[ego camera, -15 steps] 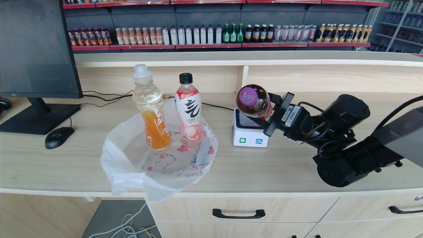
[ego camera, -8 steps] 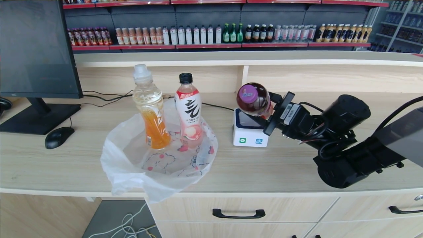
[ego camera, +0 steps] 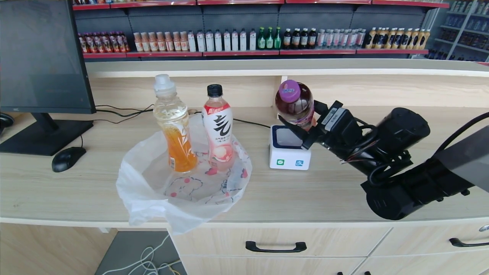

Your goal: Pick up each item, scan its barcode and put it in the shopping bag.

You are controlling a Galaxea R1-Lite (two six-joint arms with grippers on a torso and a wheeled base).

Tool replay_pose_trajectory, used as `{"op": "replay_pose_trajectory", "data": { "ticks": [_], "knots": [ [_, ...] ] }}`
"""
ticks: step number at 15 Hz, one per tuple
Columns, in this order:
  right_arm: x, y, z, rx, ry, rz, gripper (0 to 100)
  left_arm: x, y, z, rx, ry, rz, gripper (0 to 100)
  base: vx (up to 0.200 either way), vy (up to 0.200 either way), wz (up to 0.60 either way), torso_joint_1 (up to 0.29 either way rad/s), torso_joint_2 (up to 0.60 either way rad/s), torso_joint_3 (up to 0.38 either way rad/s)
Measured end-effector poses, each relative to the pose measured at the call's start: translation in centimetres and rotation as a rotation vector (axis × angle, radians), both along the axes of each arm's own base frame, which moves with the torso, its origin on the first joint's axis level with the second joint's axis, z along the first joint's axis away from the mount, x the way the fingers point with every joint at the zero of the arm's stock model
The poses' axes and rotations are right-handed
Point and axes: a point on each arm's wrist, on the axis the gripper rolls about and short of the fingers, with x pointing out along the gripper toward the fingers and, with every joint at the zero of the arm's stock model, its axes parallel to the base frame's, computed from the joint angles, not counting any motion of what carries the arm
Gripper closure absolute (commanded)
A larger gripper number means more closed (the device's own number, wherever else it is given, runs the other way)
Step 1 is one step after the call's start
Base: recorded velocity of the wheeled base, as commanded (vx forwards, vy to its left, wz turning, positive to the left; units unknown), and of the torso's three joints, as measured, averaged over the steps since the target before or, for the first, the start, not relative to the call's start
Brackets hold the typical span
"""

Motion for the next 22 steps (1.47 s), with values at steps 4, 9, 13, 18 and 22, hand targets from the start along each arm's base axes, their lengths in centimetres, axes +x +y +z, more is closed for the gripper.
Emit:
{"op": "replay_pose_trajectory", "data": {
  "ticks": [4, 9, 13, 18, 22],
  "knots": [
    [-0.8, 0.9, 0.9, 0.117, 0.063, -0.061, 100, 0.0, 0.0, 0.0, -0.001, 0.001, 0.000, 0, 0.000, 0.000, 0.00, 0.000, 0.00, 0.000],
    [-1.5, 0.7, 2.1, 0.221, 0.109, -0.087, 100, 0.0, 0.0, 0.0, -0.002, 0.001, 0.000, 0, 0.000, 0.000, 0.00, 0.000, 0.00, 0.000],
    [-2.2, -0.3, 2.6, 0.432, 0.223, -0.233, 100, 0.0, 0.0, 0.0, -0.020, 0.001, 0.001, 0, 0.000, 0.000, 0.00, 0.000, 0.00, 0.000],
    [-3.7, -1.3, 3.4, 0.661, 0.309, -0.339, 100, 0.0, 0.0, 0.0, -0.020, 0.001, 0.002, 0, 0.000, 0.000, 0.00, 0.000, 0.00, 0.000],
    [-5.0, -1.7, 3.4, 0.738, 0.360, -0.353, 100, 0.0, 0.0, 0.0, -0.020, 0.000, 0.002, 0, -0.100, 0.000, 0.00, 0.000, 0.00, 0.004]
  ]
}}
